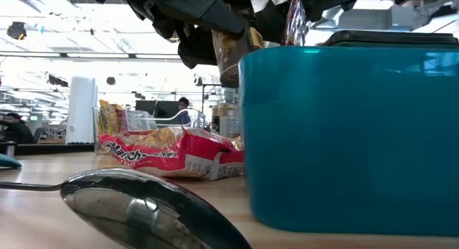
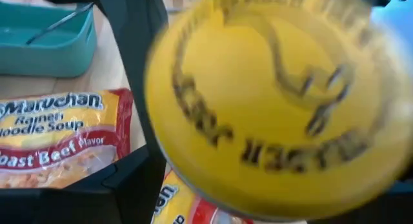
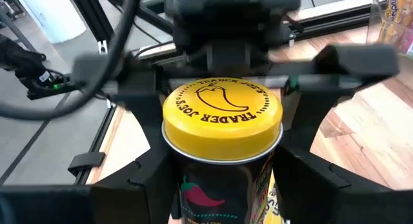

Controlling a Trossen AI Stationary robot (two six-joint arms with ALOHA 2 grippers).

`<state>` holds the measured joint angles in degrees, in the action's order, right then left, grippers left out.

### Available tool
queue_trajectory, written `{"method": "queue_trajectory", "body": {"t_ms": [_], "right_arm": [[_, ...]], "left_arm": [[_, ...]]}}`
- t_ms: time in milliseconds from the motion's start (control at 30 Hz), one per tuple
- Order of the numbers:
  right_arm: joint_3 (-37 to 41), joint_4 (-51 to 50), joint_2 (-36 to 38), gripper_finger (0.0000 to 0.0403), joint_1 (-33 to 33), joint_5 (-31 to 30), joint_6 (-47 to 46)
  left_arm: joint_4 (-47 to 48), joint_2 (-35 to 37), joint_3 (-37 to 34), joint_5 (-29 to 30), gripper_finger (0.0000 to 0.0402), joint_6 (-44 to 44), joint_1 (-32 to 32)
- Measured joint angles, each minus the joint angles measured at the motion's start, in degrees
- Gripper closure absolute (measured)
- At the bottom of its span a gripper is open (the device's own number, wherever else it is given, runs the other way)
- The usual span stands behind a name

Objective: Pick & Place Food Item
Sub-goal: Put the yellow seasoning bottle into the blue bin

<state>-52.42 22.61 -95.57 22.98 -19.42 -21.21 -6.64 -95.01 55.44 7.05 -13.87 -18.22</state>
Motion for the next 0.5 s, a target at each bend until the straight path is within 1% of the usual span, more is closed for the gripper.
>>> {"method": "queue_trajectory", "body": {"t_ms": [133, 500], "right_arm": [[0.0, 0.0, 0.0, 0.0187, 0.0, 0.0, 0.2], [0.0, -1.3, 0.0, 0.0187, 0.0, -0.4, 0.2]], "left_arm": [[1.2, 1.1, 0.0, 0.0, 0.0108, 0.0, 0.0], [2.8, 1.0, 0.0, -0.2, 0.0108, 0.0, 0.0]]}}
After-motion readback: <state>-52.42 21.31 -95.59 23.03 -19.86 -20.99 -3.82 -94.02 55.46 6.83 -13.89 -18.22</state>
